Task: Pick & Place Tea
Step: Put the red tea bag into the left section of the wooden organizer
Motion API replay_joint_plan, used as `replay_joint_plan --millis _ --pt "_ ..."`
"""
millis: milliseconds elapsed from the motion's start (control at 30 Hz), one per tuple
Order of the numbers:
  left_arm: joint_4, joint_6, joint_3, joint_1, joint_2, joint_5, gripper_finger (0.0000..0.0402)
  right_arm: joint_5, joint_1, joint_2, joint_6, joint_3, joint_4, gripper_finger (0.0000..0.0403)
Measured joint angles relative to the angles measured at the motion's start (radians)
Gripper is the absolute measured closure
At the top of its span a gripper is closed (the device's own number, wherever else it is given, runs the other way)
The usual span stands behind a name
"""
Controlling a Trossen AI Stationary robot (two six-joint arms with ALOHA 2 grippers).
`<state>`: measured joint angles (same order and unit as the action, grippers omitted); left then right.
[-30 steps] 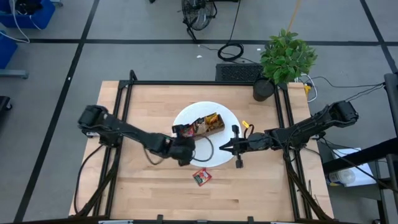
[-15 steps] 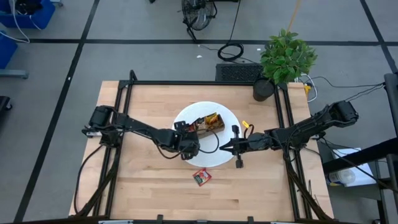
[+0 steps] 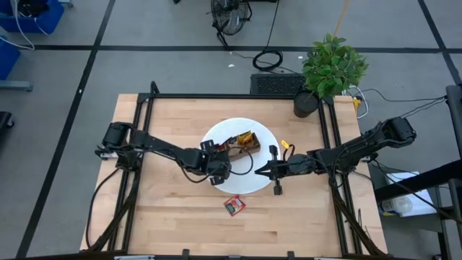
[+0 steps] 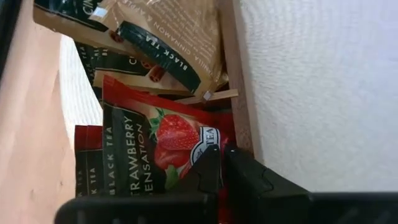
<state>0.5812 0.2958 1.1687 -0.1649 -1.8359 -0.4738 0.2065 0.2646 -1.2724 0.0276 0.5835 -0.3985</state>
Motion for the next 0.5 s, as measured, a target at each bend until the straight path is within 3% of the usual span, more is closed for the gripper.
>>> replay_joint_plan --millis 500 --pt "-0.011 0.045 0.002 -0.073 0.178 -0.023 0.0395 -0.008 0.0 0.0 -0.02 0.0 0.007 0.0401"
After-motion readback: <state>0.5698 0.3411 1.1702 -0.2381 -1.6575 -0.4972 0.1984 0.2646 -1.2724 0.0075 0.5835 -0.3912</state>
